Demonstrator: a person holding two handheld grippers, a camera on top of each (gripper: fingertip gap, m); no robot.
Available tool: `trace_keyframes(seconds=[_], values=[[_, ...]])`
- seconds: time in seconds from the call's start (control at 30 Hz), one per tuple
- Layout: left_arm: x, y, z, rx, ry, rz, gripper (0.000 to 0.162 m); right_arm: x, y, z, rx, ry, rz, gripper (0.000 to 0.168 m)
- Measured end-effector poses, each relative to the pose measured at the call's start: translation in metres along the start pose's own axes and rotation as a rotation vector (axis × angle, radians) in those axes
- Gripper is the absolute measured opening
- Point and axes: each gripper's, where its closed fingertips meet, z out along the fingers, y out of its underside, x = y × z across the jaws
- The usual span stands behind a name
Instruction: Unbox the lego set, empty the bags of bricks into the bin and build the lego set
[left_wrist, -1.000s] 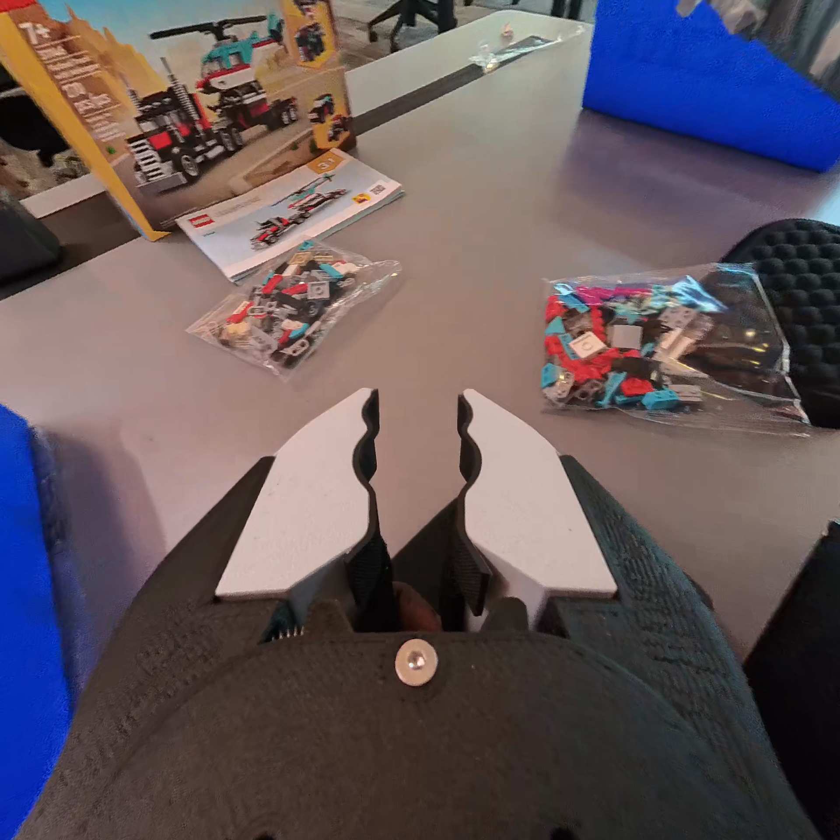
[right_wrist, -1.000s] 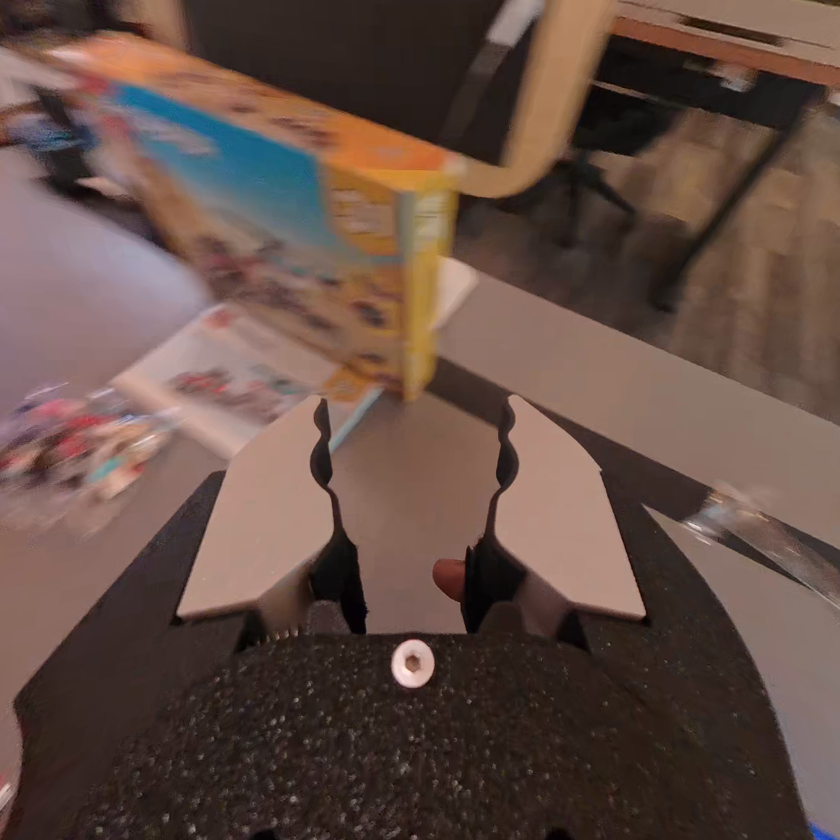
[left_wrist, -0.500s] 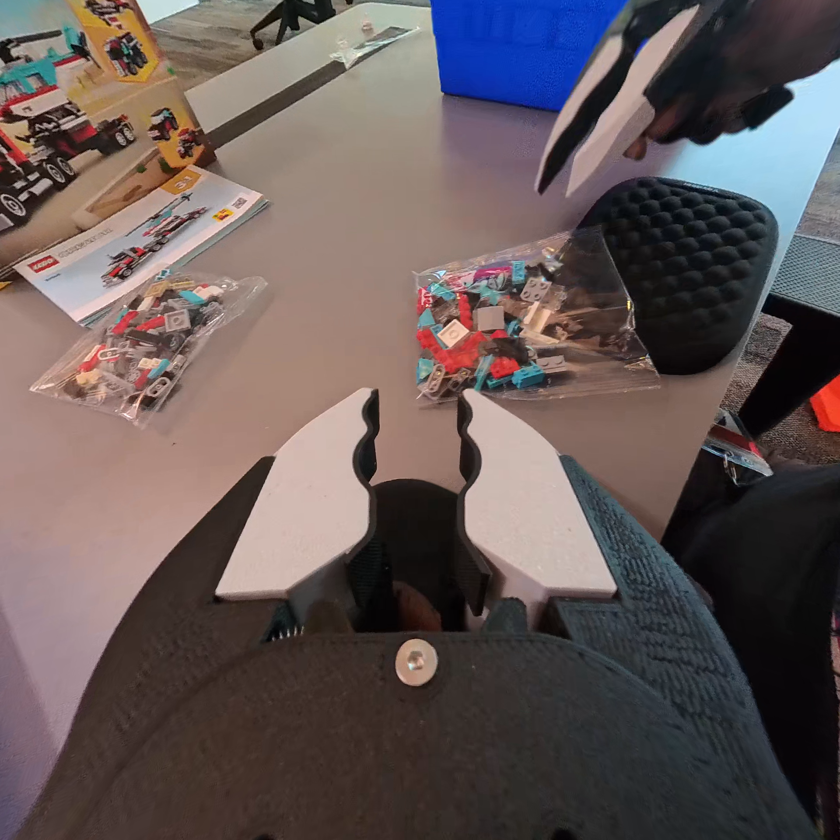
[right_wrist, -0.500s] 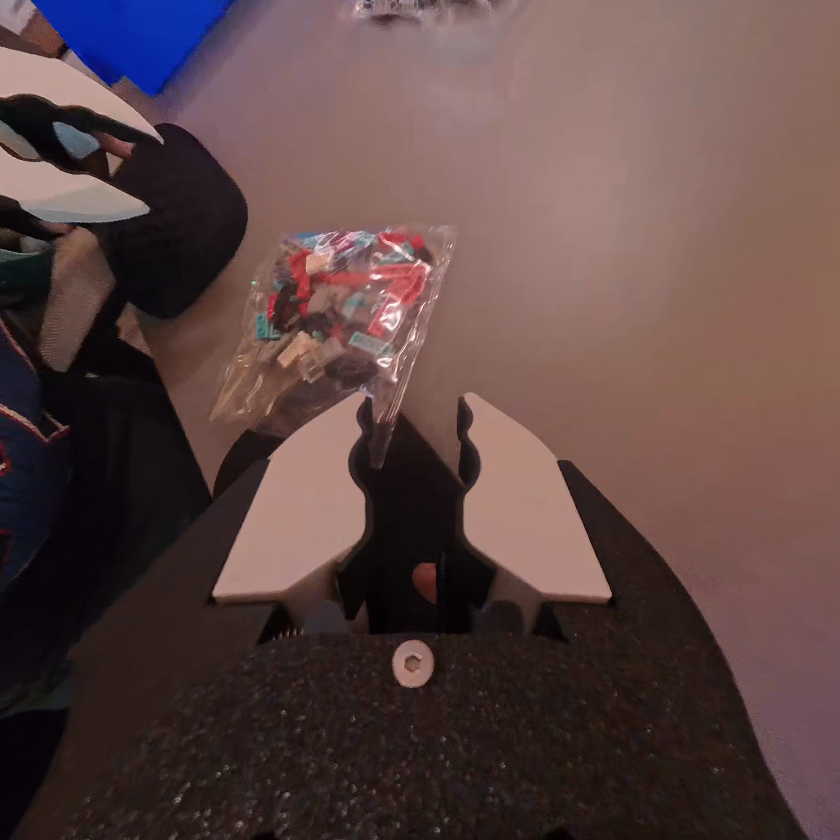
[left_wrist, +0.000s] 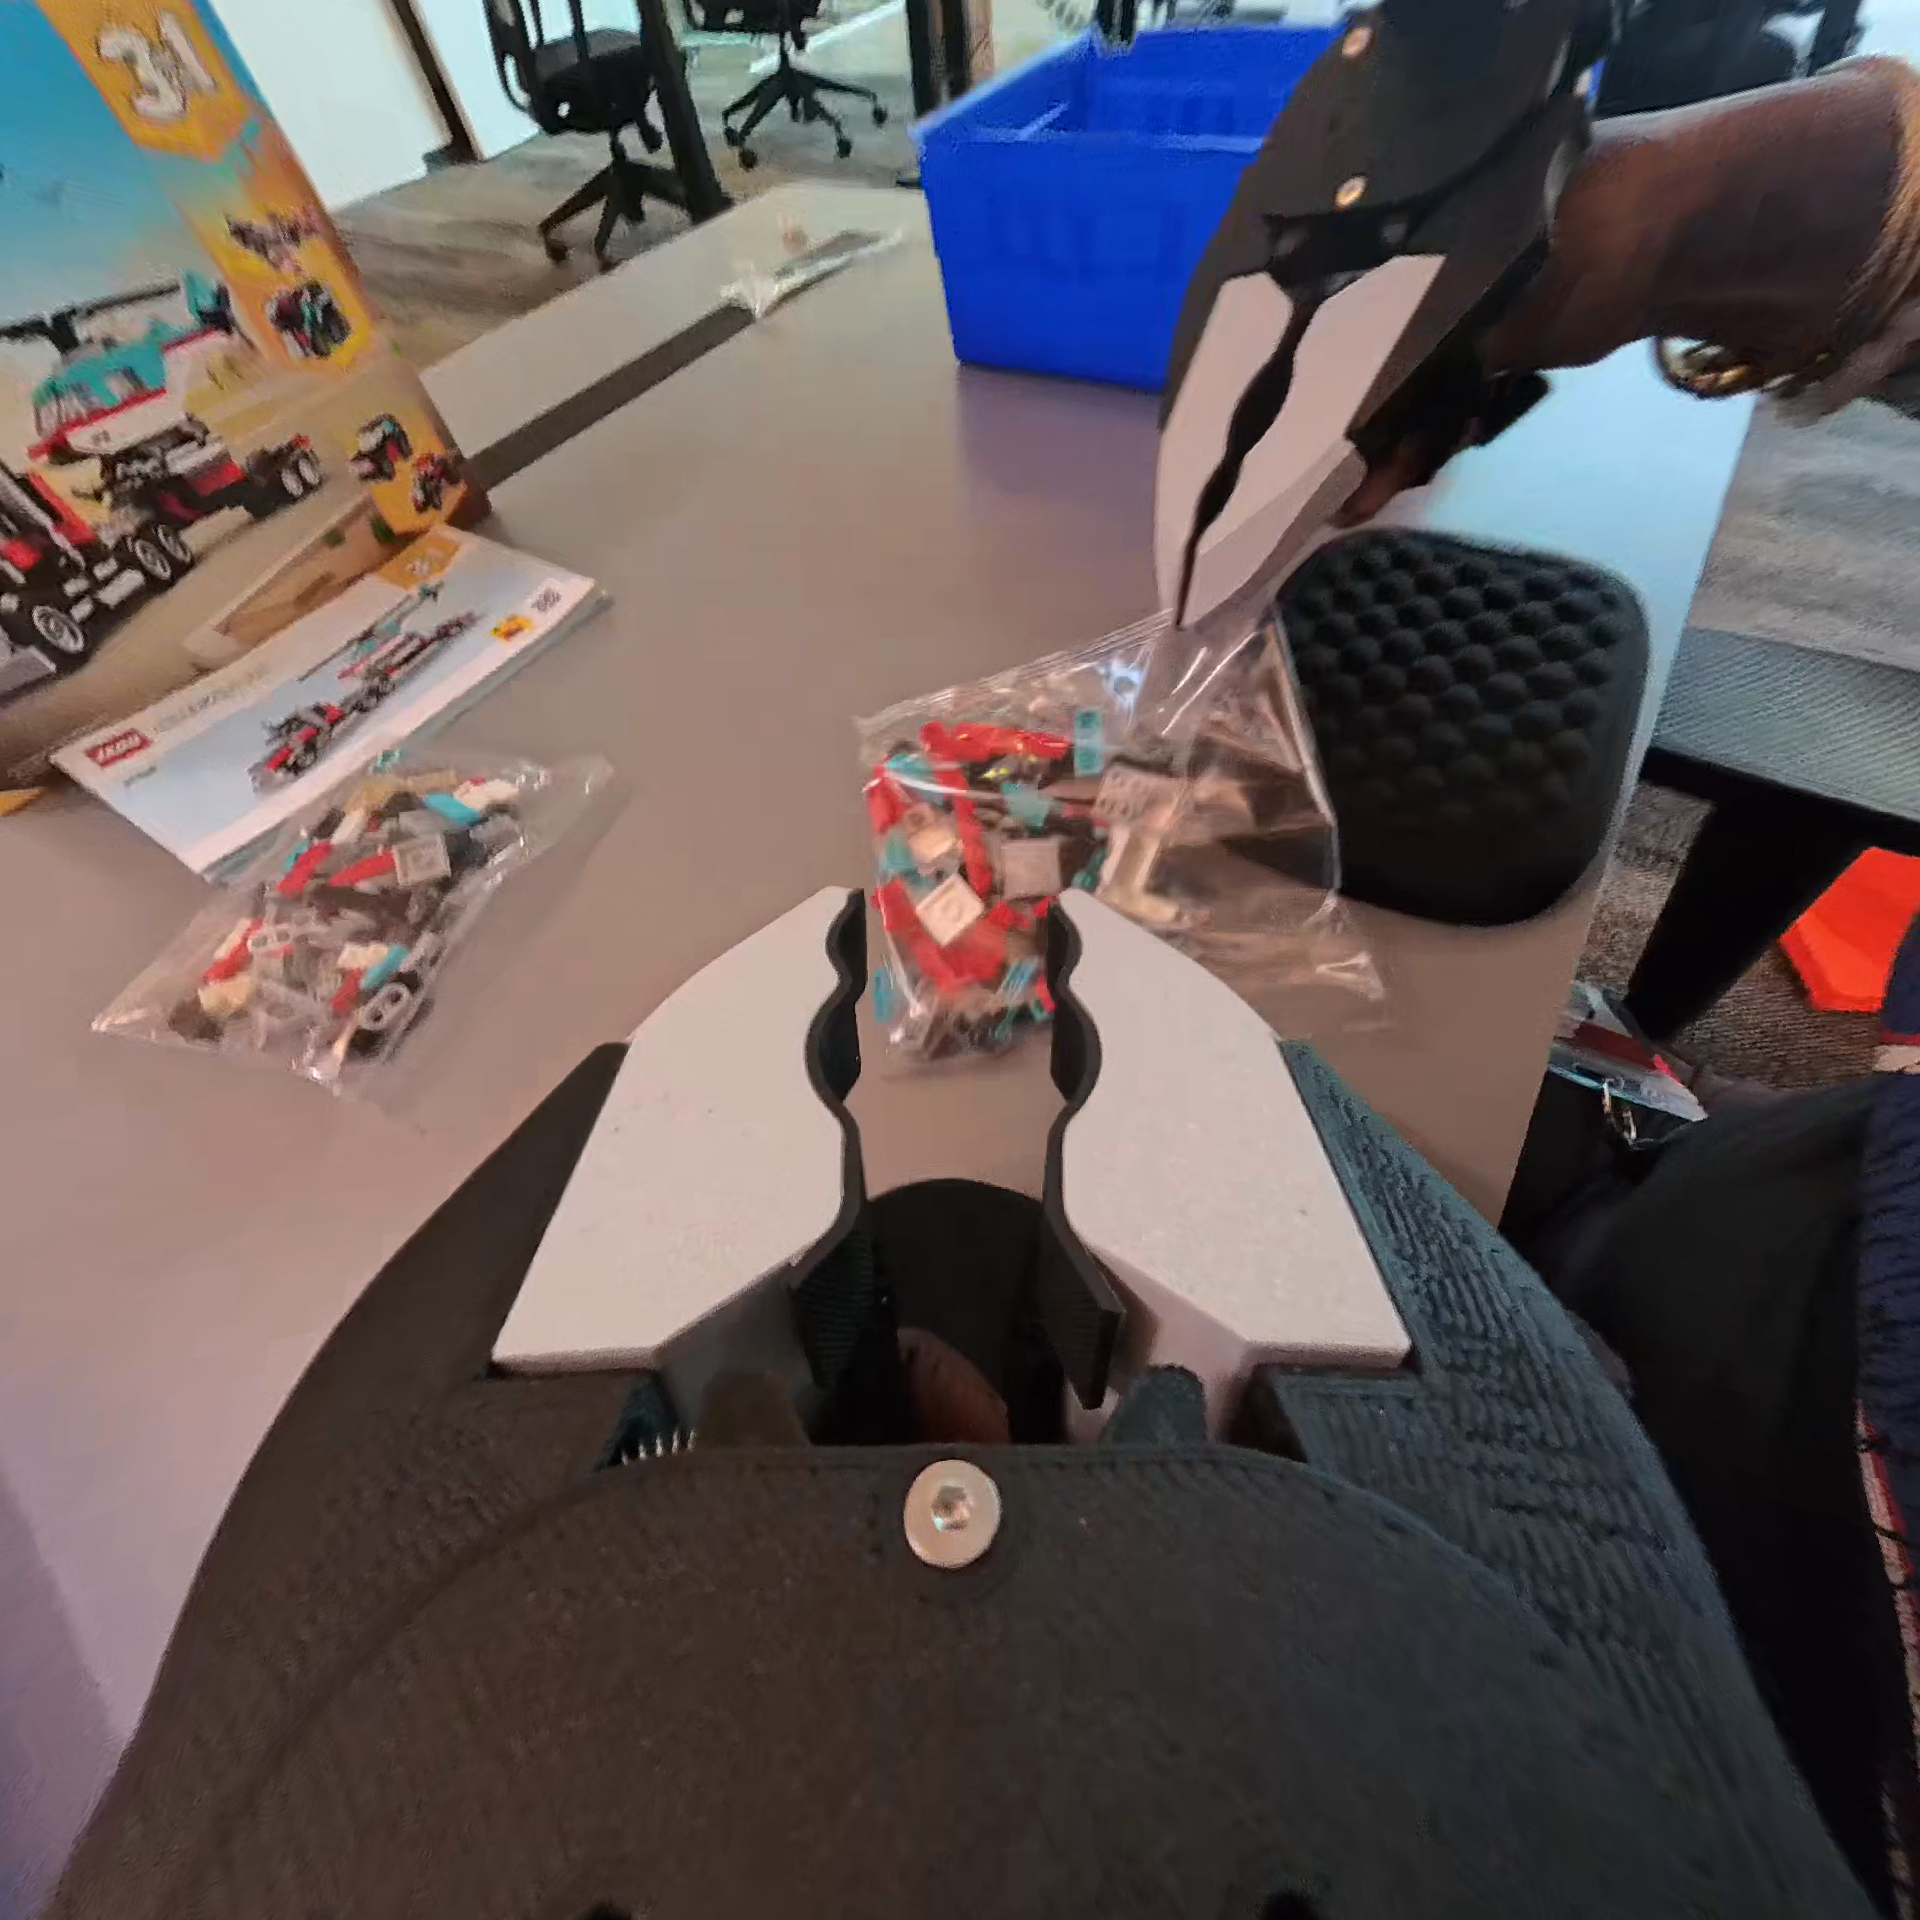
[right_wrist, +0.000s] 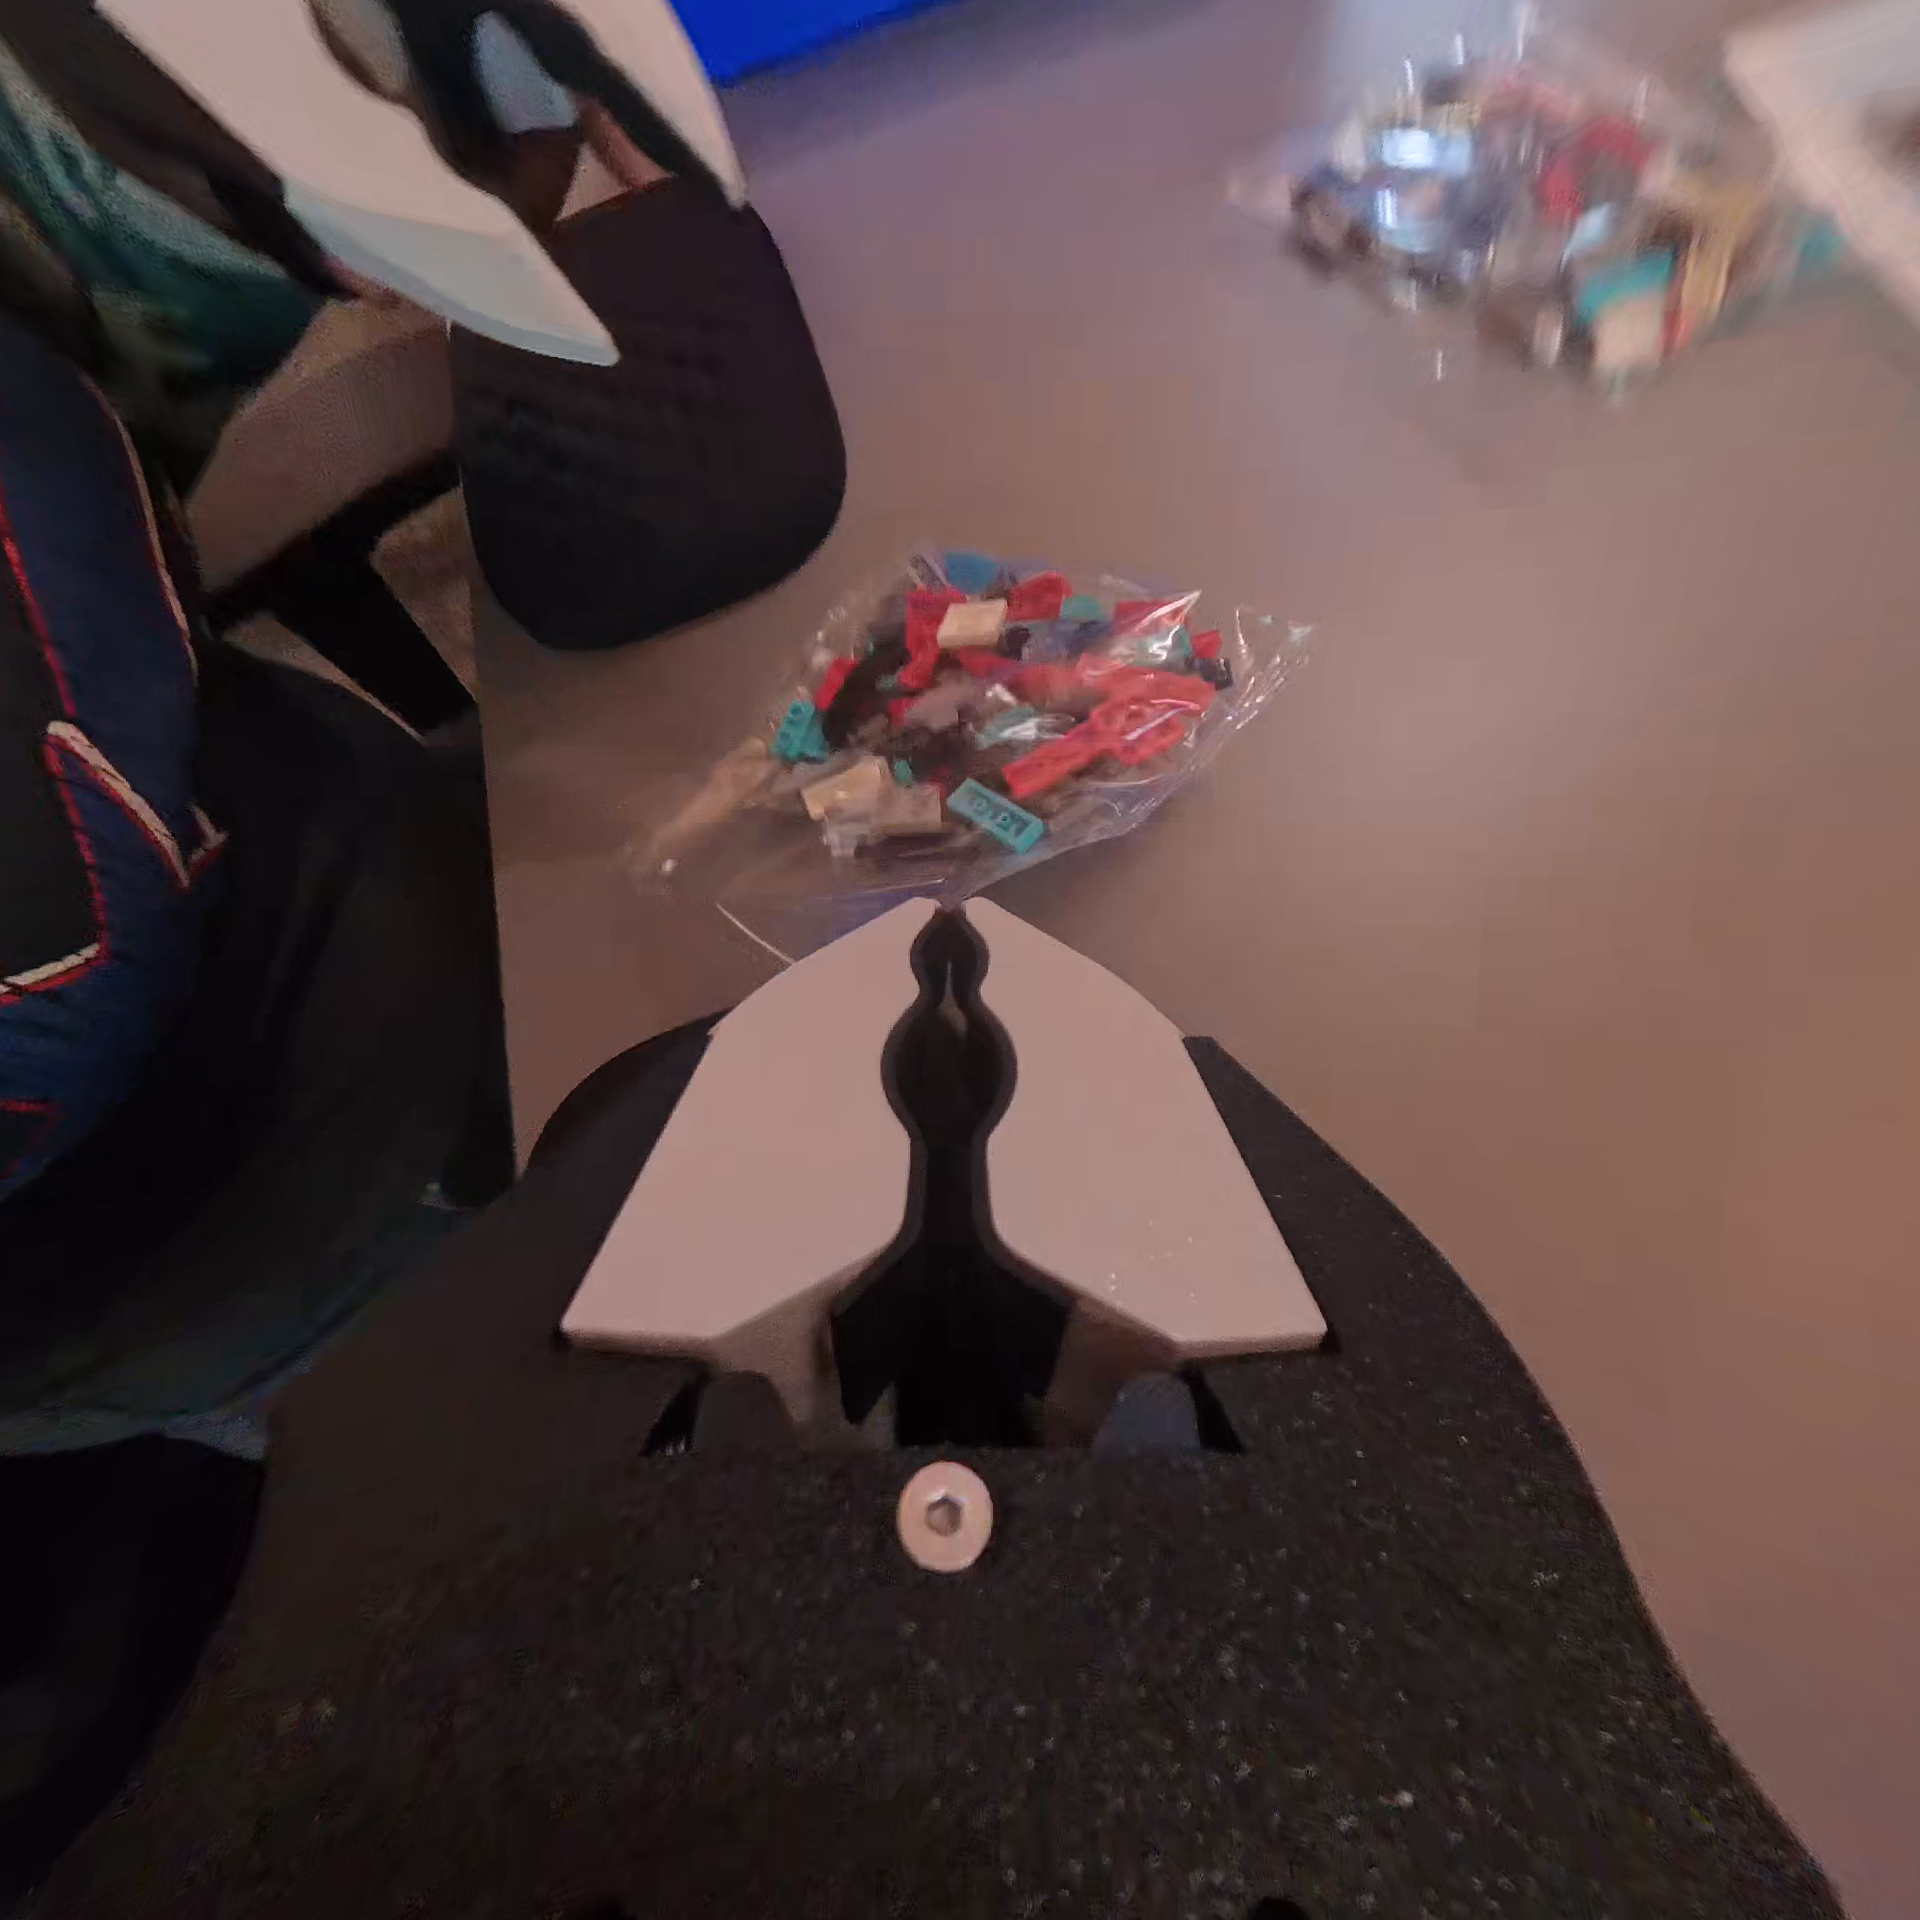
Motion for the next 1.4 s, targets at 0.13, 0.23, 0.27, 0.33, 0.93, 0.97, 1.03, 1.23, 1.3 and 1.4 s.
trace_keyframes(seconds=[0.13,0.23,0.27,0.33,0.93,0.97,1.03,1.23,1.3,1.4], values=[[-0.007,-0.028,-0.003,0.069,0.043,0.082,0.037,-0.009,-0.048,-0.003,-0.038,0.01,-0.3,0.0],[-0.011,-0.052,-0.004,0.114,0.065,0.181,0.038,-0.015,-0.076,-0.002,-0.076,-0.004,-0.466,0.0],[-0.011,-0.059,-0.003,0.124,0.075,0.217,0.038,-0.016,-0.085,0.0,-0.085,-0.007,-0.519,0.0],[-0.012,-0.07,0.0,0.114,0.087,0.286,0.038,-0.02,-0.098,0.004,-0.101,-0.017,-0.609,0.0],[-0.018,-0.06,0.01,0.026,0.313,0.096,0.0,-0.029,-0.147,0.009,0.366,-0.181,-0.349,0.032],[-0.019,-0.059,0.008,0.034,0.323,0.077,0.0,-0.029,-0.147,0.01,0.395,-0.193,-0.338,0.031],[-0.02,-0.059,0.006,0.044,0.339,0.055,0.0,-0.029,-0.147,0.014,0.435,-0.194,-0.337,0.024],[-0.023,-0.058,0.001,0.058,0.337,0.04,0.0,-0.033,-0.15,0.017,0.465,-0.236,-0.376,0.002],[-0.022,-0.057,0.0,0.058,0.341,0.041,0.0,-0.033,-0.15,0.017,0.467,-0.242,-0.38,0.001],[-0.023,-0.057,0.001,0.054,0.326,0.054,0.0,-0.033,-0.15,0.017,0.467,-0.24,-0.394,0.0]])
